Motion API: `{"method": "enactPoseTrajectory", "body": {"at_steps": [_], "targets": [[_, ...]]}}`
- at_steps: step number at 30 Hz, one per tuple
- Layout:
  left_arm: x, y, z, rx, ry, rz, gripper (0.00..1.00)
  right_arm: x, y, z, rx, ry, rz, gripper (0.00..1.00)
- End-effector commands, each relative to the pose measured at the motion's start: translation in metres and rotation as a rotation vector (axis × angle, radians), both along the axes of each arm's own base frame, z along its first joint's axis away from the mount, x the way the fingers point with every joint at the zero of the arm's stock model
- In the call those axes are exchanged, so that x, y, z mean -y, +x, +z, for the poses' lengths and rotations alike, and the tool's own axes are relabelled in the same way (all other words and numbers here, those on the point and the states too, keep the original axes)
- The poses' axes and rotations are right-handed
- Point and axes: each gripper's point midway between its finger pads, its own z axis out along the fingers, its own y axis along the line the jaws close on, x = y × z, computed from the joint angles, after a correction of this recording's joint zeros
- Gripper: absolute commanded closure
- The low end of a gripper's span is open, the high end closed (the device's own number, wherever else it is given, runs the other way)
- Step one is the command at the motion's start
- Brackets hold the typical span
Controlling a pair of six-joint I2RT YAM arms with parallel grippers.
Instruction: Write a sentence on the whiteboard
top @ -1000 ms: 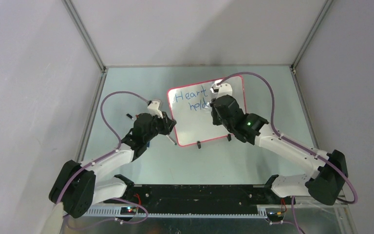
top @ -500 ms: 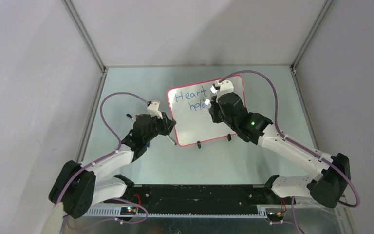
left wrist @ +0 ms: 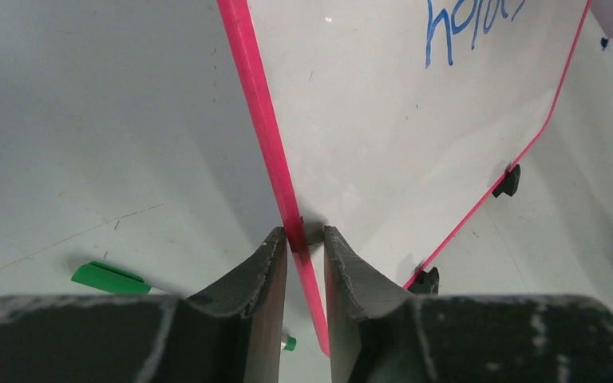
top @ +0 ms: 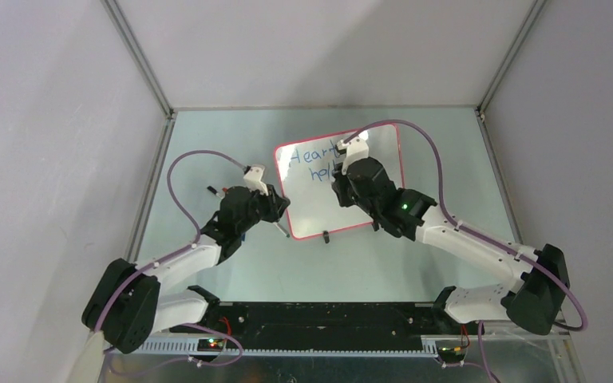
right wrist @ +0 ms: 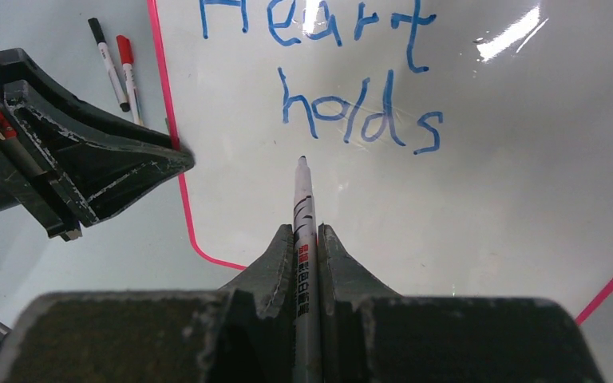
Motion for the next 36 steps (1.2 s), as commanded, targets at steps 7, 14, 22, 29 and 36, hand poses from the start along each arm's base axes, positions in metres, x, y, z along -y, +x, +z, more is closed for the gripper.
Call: {"method": "enactPoseTrajectory", "body": {"at_steps": [7, 14, 22, 29, 36], "targets": [[0.013, 0.007, 0.017, 0.049, -0.001, -0.053, 0.73, -0.005, 0.004, -0.002, 0.038, 0.000, -0.004, 1.00], [0.012, 0.007, 0.018, 0.054, 0.003, -0.054, 0.87, -0.009, -0.001, -0.009, 0.049, -0.038, -0.003, 1.00], [0.010, 0.008, 0.018, 0.053, 0.009, -0.041, 0.87, -0.018, -0.005, -0.015, 0.055, -0.079, -0.003, 1.00], [0.008, 0.009, 0.015, 0.047, 0.018, -0.031, 0.87, -0.021, -0.005, -0.018, -0.028, -0.125, -0.022, 1.00], [0.006, 0.009, 0.016, 0.049, 0.025, -0.022, 0.87, -0.020, -0.018, -0.020, -0.116, -0.139, -0.008, 1.00]]}}
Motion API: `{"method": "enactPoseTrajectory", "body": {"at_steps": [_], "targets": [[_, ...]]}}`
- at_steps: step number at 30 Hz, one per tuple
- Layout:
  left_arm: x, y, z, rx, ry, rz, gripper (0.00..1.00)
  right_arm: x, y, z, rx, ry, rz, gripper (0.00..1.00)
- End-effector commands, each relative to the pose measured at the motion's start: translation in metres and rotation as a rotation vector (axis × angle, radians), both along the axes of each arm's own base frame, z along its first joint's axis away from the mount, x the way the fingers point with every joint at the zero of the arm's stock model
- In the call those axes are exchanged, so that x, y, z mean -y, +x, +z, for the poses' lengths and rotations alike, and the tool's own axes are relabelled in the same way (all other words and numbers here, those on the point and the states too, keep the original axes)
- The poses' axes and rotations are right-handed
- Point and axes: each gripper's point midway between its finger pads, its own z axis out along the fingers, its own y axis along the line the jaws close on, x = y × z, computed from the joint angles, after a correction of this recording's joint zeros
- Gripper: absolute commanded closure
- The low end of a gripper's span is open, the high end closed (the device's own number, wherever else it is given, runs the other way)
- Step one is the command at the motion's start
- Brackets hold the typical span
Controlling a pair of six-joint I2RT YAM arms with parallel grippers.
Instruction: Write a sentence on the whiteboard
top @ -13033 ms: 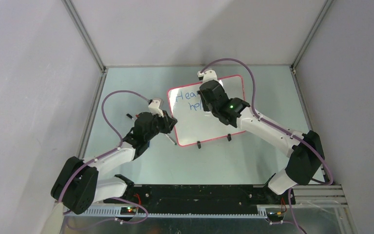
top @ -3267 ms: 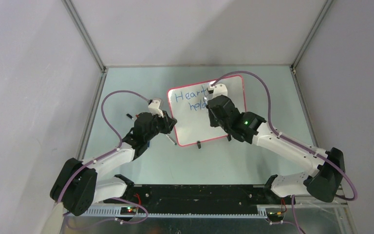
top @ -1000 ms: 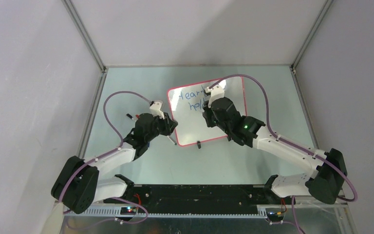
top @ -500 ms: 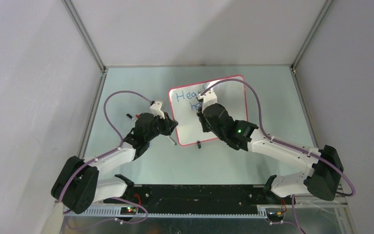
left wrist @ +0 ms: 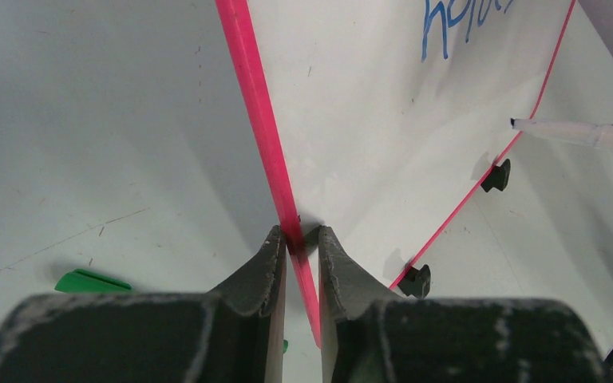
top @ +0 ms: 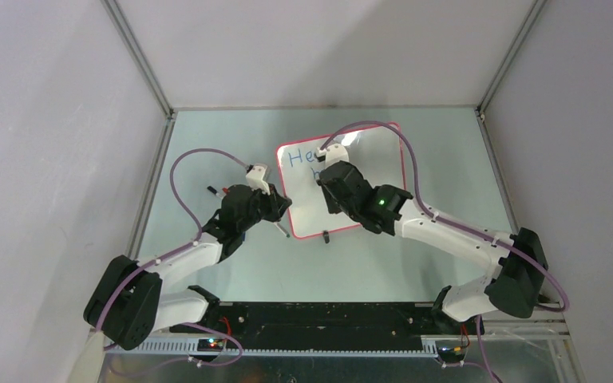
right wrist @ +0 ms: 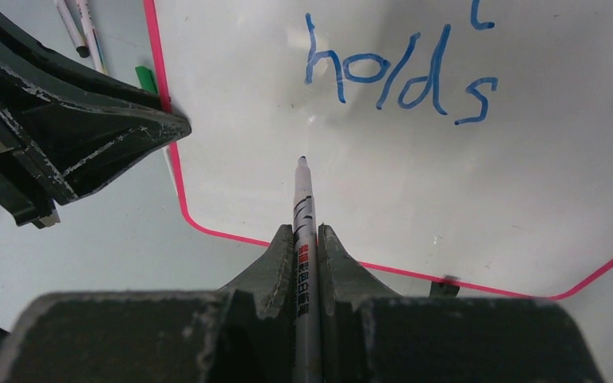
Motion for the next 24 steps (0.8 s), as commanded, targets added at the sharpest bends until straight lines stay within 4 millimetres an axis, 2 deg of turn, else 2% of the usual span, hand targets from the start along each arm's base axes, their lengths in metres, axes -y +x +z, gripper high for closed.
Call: {"method": "enactPoseTrajectory", "body": {"at_steps": [1, 11, 17, 24], "targets": [[-0.001, 0.009, 0.017, 0.064, 0.029, 0.009, 0.86, 0.002, -0.006, 0.010, -0.039, 0.016, -0.017, 1.00], [-0.002, 0.009, 0.016, 0.062, 0.033, 0.014, 0.85, 0.007, -0.008, 0.007, -0.092, 0.010, -0.055, 1.00], [-0.002, 0.009, 0.016, 0.062, 0.033, 0.014, 0.85, -0.001, -0.012, -0.002, -0.113, -0.026, 0.004, 1.00], [-0.003, 0.009, 0.017, 0.064, 0.034, 0.015, 0.84, -0.010, -0.006, -0.005, -0.100, -0.016, 0.014, 1.00]]}}
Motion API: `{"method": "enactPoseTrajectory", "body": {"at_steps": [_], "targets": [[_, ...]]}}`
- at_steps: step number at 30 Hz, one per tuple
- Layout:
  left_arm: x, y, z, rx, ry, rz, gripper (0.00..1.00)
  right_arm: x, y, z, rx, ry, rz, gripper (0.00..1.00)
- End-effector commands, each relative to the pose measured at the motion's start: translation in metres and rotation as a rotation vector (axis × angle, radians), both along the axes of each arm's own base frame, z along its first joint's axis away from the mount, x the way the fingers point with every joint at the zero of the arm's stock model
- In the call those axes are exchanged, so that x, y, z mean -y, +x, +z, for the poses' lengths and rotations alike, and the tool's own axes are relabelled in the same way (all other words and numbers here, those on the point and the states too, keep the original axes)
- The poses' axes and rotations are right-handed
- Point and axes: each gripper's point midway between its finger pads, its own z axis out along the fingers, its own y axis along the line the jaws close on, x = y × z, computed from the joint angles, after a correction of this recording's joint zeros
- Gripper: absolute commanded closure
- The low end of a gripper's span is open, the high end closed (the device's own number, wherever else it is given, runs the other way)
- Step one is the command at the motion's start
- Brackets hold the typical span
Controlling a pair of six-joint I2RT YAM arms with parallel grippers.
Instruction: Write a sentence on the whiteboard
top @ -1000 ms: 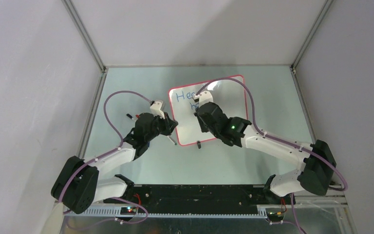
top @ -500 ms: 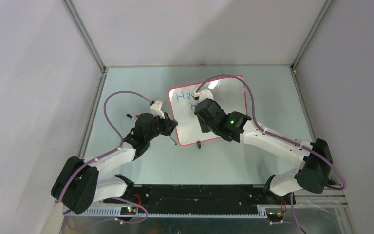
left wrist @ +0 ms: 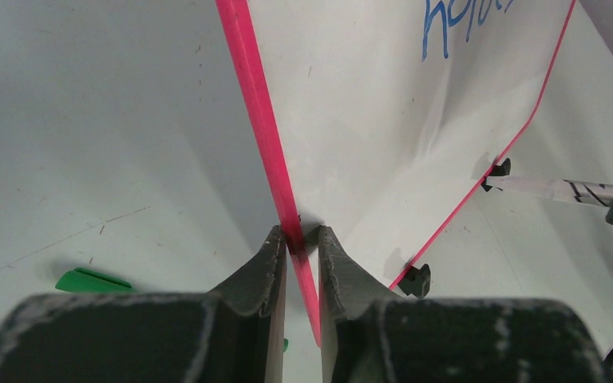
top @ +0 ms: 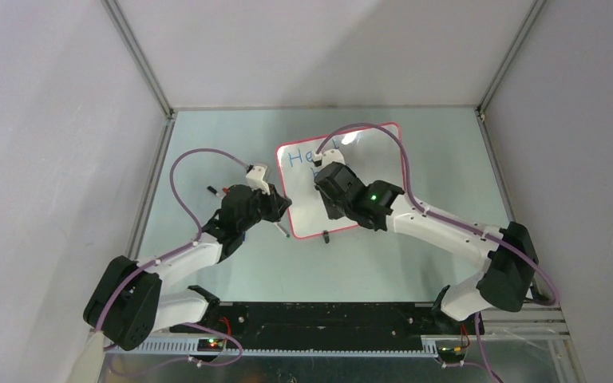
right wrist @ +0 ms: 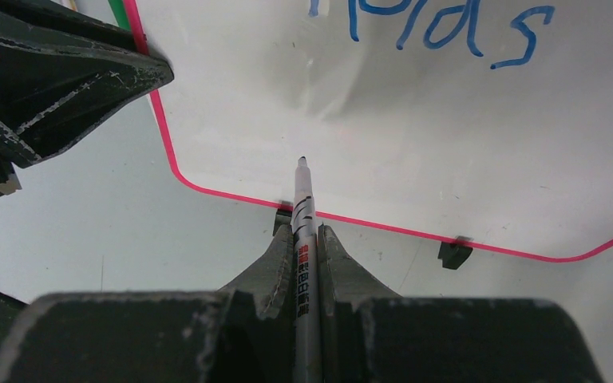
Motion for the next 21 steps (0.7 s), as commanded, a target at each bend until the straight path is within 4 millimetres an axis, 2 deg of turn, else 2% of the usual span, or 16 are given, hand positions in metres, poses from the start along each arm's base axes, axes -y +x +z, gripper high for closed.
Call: {"method": "enactPoseTrajectory", "body": {"at_steps": [1, 9, 21], "targets": [[-0.002, 0.009, 0.017, 0.067, 0.032, 0.013, 0.84, -0.014, 0.011, 0.017, 0.045, 0.044, 0.015, 1.00], [-0.002, 0.008, 0.017, 0.068, 0.028, 0.012, 0.84, -0.017, 0.028, 0.033, 0.070, 0.067, 0.023, 1.00], [-0.001, 0.009, 0.018, 0.068, 0.025, 0.009, 0.83, -0.016, 0.038, 0.029, 0.049, 0.067, 0.017, 1.00]]}}
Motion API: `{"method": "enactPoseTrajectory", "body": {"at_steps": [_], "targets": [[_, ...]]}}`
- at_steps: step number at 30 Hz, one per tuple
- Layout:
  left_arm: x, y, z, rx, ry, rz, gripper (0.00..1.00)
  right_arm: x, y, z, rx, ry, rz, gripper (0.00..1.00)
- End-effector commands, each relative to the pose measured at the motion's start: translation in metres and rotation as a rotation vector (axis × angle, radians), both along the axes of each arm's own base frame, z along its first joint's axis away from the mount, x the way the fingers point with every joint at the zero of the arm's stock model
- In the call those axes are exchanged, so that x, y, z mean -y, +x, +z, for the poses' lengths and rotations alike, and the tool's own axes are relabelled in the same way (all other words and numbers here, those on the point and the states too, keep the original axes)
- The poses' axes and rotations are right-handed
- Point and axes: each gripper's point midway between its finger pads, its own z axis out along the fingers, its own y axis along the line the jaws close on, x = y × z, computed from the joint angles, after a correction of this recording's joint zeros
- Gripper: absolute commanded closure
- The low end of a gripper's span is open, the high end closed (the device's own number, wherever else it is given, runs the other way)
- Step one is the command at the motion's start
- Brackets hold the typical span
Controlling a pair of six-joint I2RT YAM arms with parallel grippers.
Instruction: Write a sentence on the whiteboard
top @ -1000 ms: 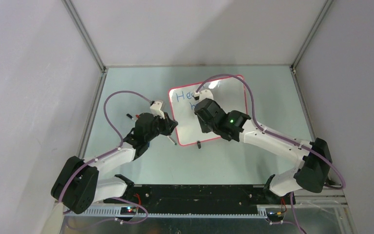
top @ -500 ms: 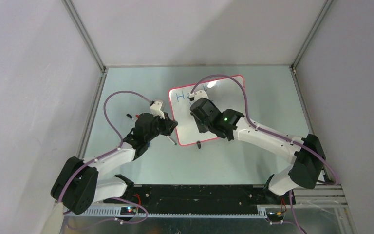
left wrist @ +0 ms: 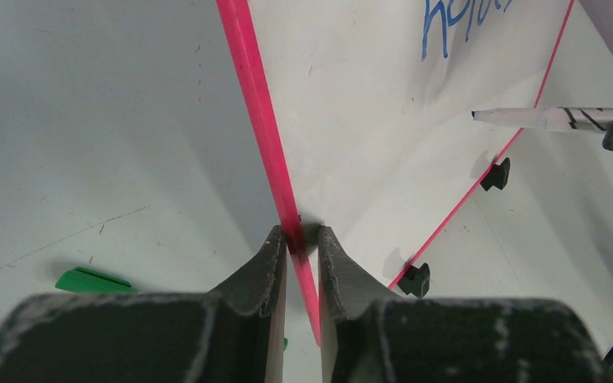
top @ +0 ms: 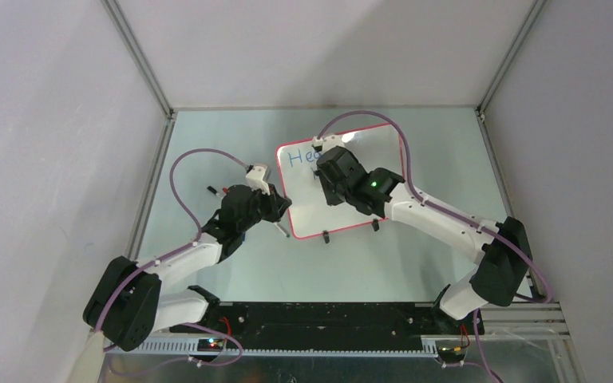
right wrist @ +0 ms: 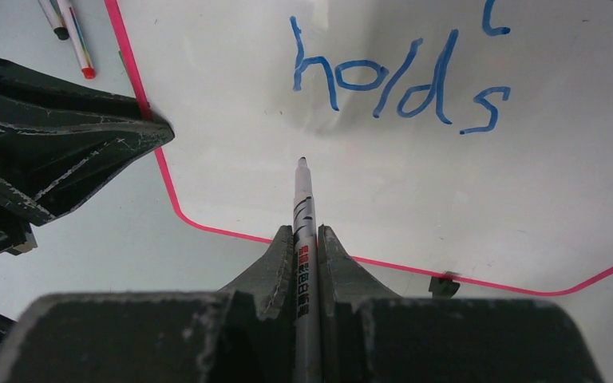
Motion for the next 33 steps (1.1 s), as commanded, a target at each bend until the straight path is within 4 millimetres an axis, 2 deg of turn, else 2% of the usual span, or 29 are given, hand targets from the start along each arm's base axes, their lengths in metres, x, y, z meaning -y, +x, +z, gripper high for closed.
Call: {"method": "enactPoseTrajectory", "body": {"at_steps": [1, 14, 33], "targets": [[-0.002, 0.010, 0.017, 0.067, 0.027, 0.012, 0.83, -0.013, 0.009, 0.012, 0.026, 0.037, 0.022, 1.00], [-0.001, 0.009, 0.017, 0.067, 0.026, 0.010, 0.83, -0.022, 0.014, 0.005, 0.028, 0.031, 0.029, 1.00], [-0.001, 0.009, 0.017, 0.067, 0.026, 0.009, 0.82, -0.021, 0.022, 0.002, 0.043, 0.016, 0.003, 1.00]]}}
